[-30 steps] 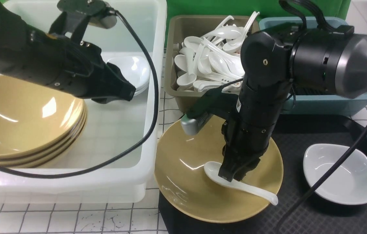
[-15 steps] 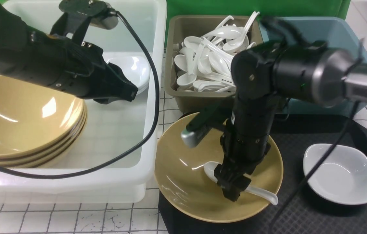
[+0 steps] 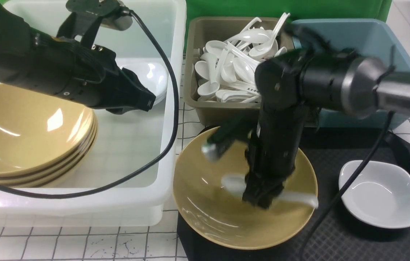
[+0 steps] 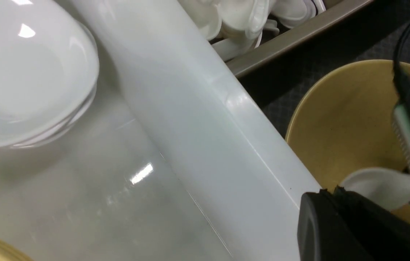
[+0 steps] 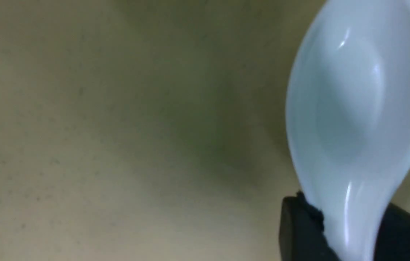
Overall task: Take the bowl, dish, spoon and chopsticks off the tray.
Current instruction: Use the right arm to grab the soup spoon in the middle, then use the right arm to put the soup spoon into the small storage box in the middle
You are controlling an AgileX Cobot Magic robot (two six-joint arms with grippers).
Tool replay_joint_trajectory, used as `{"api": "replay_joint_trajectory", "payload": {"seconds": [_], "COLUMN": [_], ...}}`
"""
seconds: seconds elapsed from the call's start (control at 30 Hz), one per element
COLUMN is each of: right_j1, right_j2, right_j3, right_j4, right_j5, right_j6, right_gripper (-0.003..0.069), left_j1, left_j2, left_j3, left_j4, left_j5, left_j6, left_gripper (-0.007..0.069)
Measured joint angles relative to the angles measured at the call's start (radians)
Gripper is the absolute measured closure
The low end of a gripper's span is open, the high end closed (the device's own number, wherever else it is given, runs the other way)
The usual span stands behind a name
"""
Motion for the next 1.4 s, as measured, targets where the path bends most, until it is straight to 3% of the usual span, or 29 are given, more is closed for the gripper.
{"api": "replay_joint_trajectory", "payload": {"seconds": [0.17, 0.3, 0.43, 0.63, 0.7, 0.8, 0.87, 0.97, 1.1, 1.17, 1.3, 1.4], "right_j1": [-0.104, -0.217, -0.263, -0.266, -0.266, -0.266, -0.266, -0.266, -0.266, -0.266, -0.266, -0.266], "right_j2": [-0.045, -0.003, 0.083, 0.226, 0.266, 0.298, 0.295, 0.287, 0.269, 0.248, 0.178, 0.088], "right_j3": [-0.169, -0.295, -0.371, -0.486, -0.529, -0.621, -0.675, -0.769, -0.895, -0.913, -0.912, -0.859], "right_j4": [-0.039, -0.056, -0.057, -0.049, -0.044, -0.042, -0.042, -0.042, -0.042, -0.042, -0.042, -0.042], "right_j5": [-0.011, -0.244, -0.444, -0.565, -0.579, -0.537, -0.456, -0.294, -0.033, 0.012, 0.038, 0.041], "right_j6": [-0.008, 0.063, 0.127, 0.164, 0.178, 0.191, 0.192, 0.168, 0.087, 0.086, 0.094, 0.102], "right_gripper": [0.0417, 0.0417, 0.0417, 0.04, 0.0359, 0.0195, 0.0134, 0.0109, 0.0139, 0.0174, 0.0295, 0.0442], "left_j1": [0.0, 0.0, 0.0, 0.0, 0.0, 0.0, 0.0, 0.0, 0.0, -0.003, -0.036, -0.11], "left_j2": [0.0, 0.01, 0.02, 0.022, 0.025, 0.04, 0.05, 0.08, 0.153, 0.191, 0.268, 0.328], "left_j3": [0.0, -0.033, -0.075, -0.083, -0.083, -0.083, -0.089, -0.141, -0.302, -0.371, -0.506, -0.572], "left_j4": [-0.073, -0.149, -0.165, -0.168, -0.168, -0.168, -0.162, -0.143, -0.128, -0.125, -0.086, -0.011], "left_j5": [-0.098, -0.159, -0.16, -0.126, -0.112, -0.081, -0.055, 0.023, 0.192, 0.27, 0.402, 0.453], "left_j6": [0.019, 0.061, 0.085, 0.096, 0.096, 0.097, 0.097, 0.097, 0.093, 0.091, 0.085, 0.022], "left_gripper": [0.0631, 0.0631, 0.0631, 0.0631, 0.0631, 0.0631, 0.063, 0.0622, 0.0561, 0.0519, 0.0379, 0.0256]}}
